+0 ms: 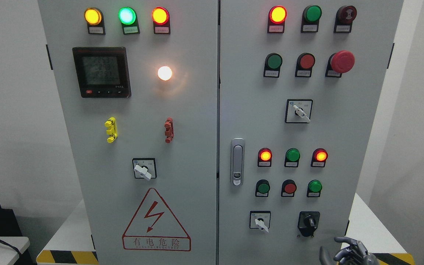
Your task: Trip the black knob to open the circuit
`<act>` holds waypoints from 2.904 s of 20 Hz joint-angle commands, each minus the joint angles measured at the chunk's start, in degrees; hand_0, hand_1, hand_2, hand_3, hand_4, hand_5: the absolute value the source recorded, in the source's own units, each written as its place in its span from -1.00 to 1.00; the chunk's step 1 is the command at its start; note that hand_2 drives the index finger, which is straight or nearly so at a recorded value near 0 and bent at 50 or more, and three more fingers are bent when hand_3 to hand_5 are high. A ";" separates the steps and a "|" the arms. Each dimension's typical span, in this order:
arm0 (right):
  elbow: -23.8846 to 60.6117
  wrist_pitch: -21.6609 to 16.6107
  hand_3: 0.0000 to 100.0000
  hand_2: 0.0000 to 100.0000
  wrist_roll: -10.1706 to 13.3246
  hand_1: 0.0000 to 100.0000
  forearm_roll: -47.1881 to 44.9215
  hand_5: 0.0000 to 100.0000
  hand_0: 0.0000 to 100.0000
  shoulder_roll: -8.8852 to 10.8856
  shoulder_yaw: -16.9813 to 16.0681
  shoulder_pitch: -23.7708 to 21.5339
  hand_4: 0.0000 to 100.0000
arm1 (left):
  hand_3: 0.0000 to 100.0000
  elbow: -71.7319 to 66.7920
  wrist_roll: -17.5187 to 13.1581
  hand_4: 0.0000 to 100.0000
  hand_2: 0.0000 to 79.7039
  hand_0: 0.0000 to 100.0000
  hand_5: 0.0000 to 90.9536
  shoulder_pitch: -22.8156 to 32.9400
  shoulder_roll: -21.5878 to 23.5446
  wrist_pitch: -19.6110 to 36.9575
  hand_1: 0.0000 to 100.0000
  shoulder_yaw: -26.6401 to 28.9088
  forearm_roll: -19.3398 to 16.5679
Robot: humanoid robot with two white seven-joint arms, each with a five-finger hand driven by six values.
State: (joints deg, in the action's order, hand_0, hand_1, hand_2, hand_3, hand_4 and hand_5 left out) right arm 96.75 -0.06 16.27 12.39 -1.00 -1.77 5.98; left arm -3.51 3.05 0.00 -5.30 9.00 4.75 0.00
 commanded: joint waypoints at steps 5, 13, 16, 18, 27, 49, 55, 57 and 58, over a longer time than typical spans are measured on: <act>-2.00 1.99 0.56 -0.16 0.08 0.51 2.11 0.92 -0.52 -3.22 1.69 2.81 0.71 | -1.00 0.00 0.03 -1.00 -1.00 -0.76 -1.00 -0.44 0.02 -0.03 -0.22 0.00 -1.93; -3.41 3.48 0.56 -0.17 0.52 0.50 2.29 0.92 -0.51 -3.84 1.16 3.87 0.70 | -1.00 0.00 0.03 -1.00 -1.00 -0.76 -1.00 -0.44 0.02 -0.03 -0.22 0.00 -1.93; -4.02 3.48 0.54 -0.19 0.61 0.49 2.37 0.92 -0.50 -3.84 0.72 3.78 0.69 | -1.00 0.00 0.03 -1.00 -1.00 -0.76 -1.00 -0.44 0.02 -0.03 -0.22 0.00 -1.93; -4.11 3.48 0.53 -0.20 1.04 0.49 2.37 0.92 -0.50 -3.84 0.63 3.78 0.69 | -1.00 0.00 0.03 -1.00 -1.00 -0.76 -1.00 -0.44 0.02 -0.03 -0.22 0.00 -1.85; -4.28 3.57 0.52 -0.20 1.75 0.49 2.37 0.92 -0.51 -3.84 0.63 4.22 0.68 | -1.00 0.00 0.03 -1.00 -1.00 -0.76 -1.00 -0.44 0.02 -0.03 -0.22 0.00 -1.85; -6.31 4.01 0.51 -0.19 1.84 0.55 3.52 0.92 -0.37 -3.84 0.02 5.89 0.68 | -1.00 0.00 0.03 -1.00 -1.00 -0.76 -1.00 -0.44 0.02 -0.03 -0.22 0.00 -1.93; -6.39 5.77 0.53 -0.18 2.36 0.56 3.52 0.92 -0.37 -3.84 -0.07 6.68 0.68 | -1.00 0.00 0.03 -1.00 -1.00 -0.76 -1.00 -0.44 -0.07 -0.03 -0.22 0.00 -1.85; -6.39 5.77 0.54 -0.17 2.36 0.57 3.52 0.93 -0.37 -3.84 -0.07 6.77 0.69 | -1.00 0.00 0.03 -1.00 -1.00 -0.76 -1.00 -0.44 0.02 -0.03 -0.22 0.00 -1.85; -6.39 5.77 0.54 -0.17 2.36 0.57 3.52 0.93 -0.36 -3.84 -0.07 6.77 0.69 | -1.00 0.00 0.03 -1.00 -1.00 -0.76 -1.00 -0.44 0.02 -0.03 -0.22 0.00 -1.93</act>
State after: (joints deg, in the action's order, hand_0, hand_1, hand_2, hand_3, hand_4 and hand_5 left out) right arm 90.74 5.61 18.61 15.90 -4.80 -0.01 12.37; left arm -3.51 3.05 0.00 -5.30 9.00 4.75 0.00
